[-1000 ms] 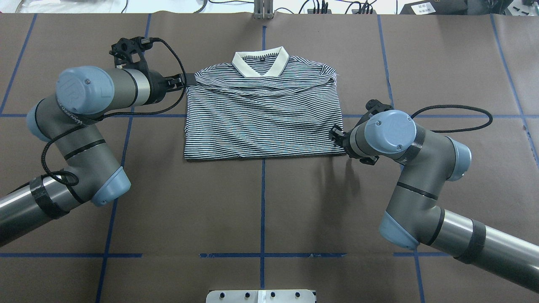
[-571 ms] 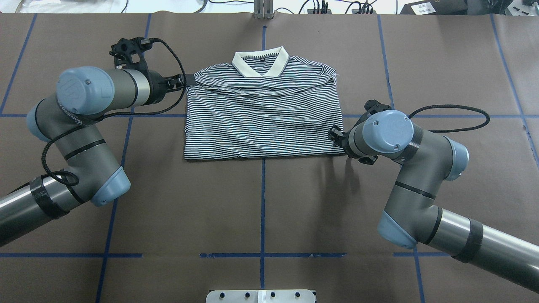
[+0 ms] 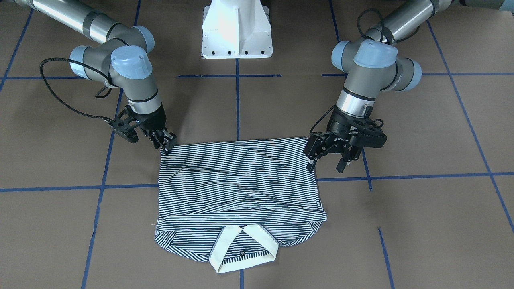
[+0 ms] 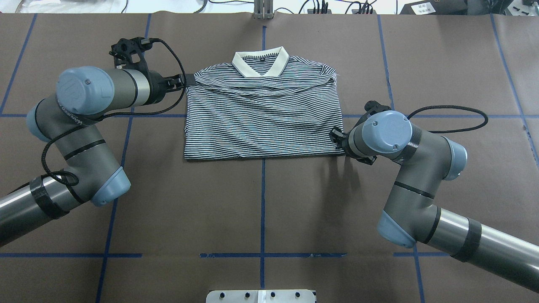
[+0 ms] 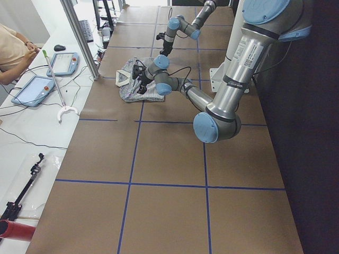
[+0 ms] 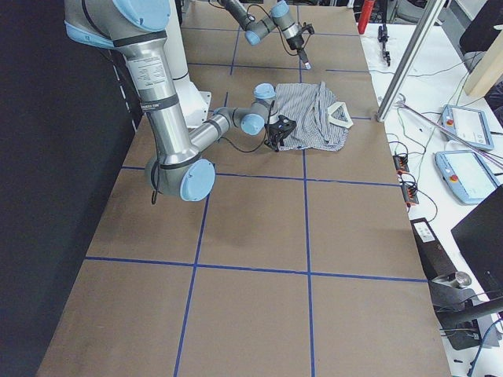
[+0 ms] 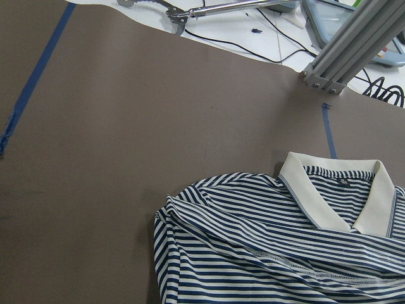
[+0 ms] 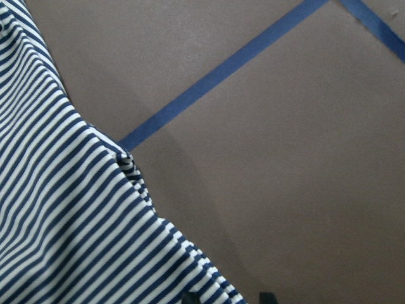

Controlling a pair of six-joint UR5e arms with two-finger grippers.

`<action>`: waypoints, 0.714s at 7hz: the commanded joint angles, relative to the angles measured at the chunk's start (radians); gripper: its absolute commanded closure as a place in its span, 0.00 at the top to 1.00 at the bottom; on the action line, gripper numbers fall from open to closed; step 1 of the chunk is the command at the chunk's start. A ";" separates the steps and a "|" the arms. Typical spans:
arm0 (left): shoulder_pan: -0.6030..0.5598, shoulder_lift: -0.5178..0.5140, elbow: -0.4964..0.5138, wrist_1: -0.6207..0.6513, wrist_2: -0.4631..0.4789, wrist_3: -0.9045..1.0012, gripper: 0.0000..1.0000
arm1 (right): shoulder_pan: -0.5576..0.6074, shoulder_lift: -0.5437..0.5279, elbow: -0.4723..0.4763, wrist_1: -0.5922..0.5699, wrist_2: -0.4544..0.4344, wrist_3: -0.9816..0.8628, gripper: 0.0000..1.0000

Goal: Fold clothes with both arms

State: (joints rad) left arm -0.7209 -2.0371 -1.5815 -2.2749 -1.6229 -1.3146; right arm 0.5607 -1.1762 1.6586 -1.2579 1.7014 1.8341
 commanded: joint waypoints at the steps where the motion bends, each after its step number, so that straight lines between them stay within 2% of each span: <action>1: 0.000 0.000 0.000 0.000 0.000 0.000 1.00 | -0.001 0.000 0.012 0.000 0.001 -0.001 0.00; 3: 0.000 0.000 -0.003 0.000 0.000 -0.002 1.00 | -0.002 -0.006 0.053 -0.008 0.003 0.002 0.00; 4: 0.000 -0.002 -0.002 0.000 0.000 -0.002 1.00 | -0.007 -0.029 0.106 -0.012 0.007 0.005 0.00; 5: 0.000 -0.002 -0.003 0.002 -0.003 -0.002 1.00 | -0.042 -0.104 0.184 -0.012 0.010 0.010 0.00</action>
State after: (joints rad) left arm -0.7209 -2.0381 -1.5837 -2.2745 -1.6237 -1.3160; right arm 0.5460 -1.2179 1.7665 -1.2680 1.7082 1.8393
